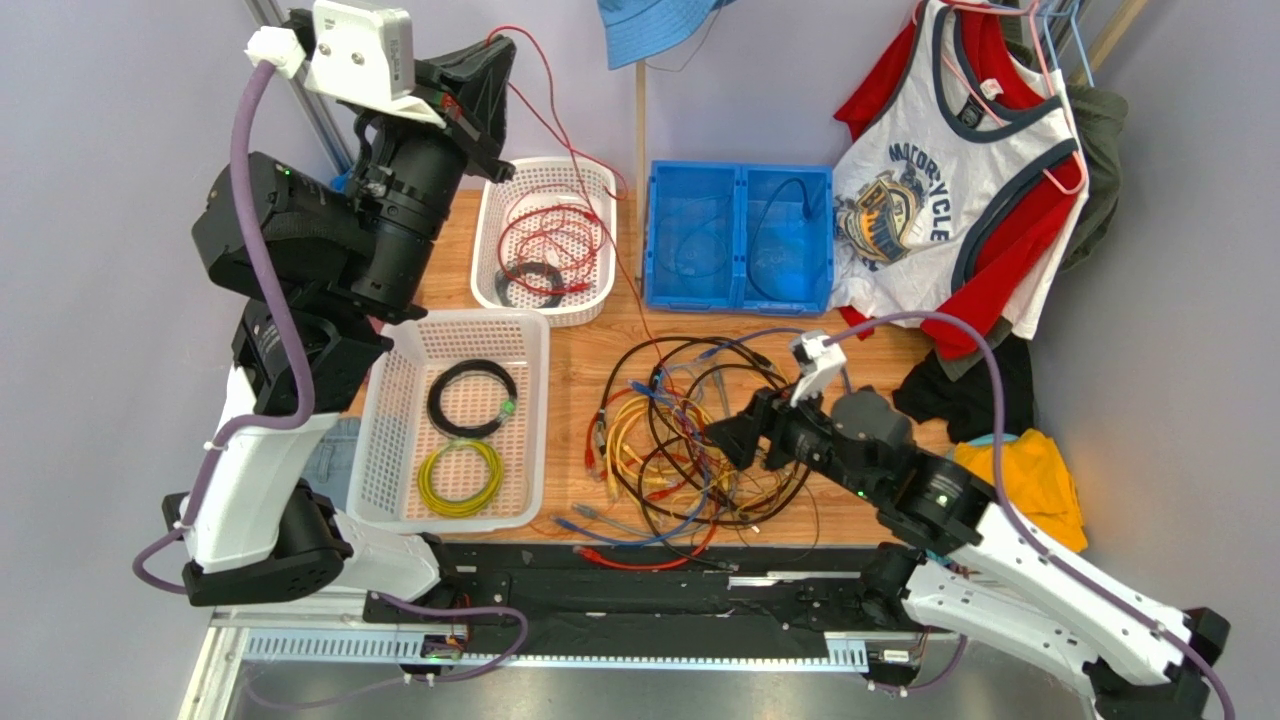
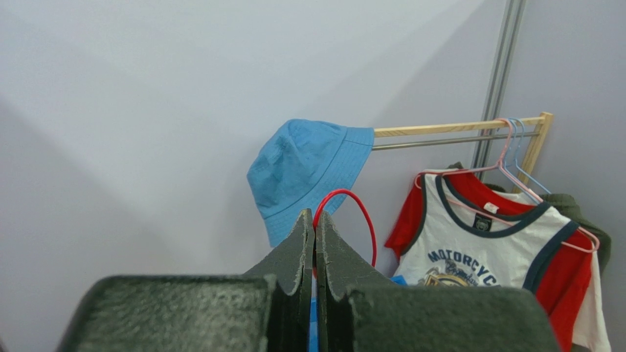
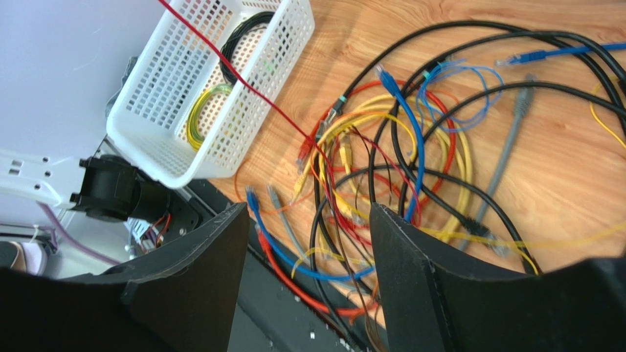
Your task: Untangle the cables
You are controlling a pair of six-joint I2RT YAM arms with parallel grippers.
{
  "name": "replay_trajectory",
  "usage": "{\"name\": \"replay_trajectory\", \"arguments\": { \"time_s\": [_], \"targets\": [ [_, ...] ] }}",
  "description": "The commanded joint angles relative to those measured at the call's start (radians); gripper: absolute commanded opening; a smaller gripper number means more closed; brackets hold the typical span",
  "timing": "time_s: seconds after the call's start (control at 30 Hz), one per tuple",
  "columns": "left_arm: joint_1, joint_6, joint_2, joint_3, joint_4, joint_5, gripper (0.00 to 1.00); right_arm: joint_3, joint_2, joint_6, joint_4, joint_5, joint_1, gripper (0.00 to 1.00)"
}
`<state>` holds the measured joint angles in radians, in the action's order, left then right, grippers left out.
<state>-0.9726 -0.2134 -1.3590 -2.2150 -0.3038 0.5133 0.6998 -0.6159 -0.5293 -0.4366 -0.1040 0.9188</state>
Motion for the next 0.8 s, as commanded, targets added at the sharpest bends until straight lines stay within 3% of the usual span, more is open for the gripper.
{"name": "replay_trajectory", "arguments": {
  "time_s": [0.0,0.3,0.43,0.57,0.6,0.67,0.7,0.77],
  "targets": [
    [0.002,0.017,-0.017,-0.017,-0.024,-0.035,0.00,0.013,-0.123,0.041,0.257,0.018,0.003,0.66],
    [0.002,0.032,0.008,-0.011,-0.066,-0.042,0.00,0.055,-0.332,0.049,0.403,0.058,0.008,0.66],
    [0.002,0.040,0.037,0.024,-0.067,-0.045,0.00,0.075,-0.395,0.068,0.398,-0.109,0.008,0.62],
    [0.002,0.054,0.072,0.075,-0.060,-0.047,0.00,0.105,-0.461,0.113,0.427,-0.140,0.005,0.39],
    [0.002,0.055,0.087,0.095,-0.060,-0.044,0.00,0.134,-0.476,0.114,0.427,-0.154,0.005,0.25],
    [0.002,0.058,0.106,0.112,-0.061,-0.035,0.00,0.162,-0.504,0.120,0.400,-0.175,0.005,0.13],
    [0.002,0.062,0.127,0.135,-0.061,-0.033,0.00,0.176,-0.507,0.123,0.392,-0.190,0.005,0.01],
    [0.002,0.069,0.156,0.167,-0.055,-0.022,0.00,0.237,-0.487,0.132,0.336,-0.215,0.005,0.00]
  ]
}}
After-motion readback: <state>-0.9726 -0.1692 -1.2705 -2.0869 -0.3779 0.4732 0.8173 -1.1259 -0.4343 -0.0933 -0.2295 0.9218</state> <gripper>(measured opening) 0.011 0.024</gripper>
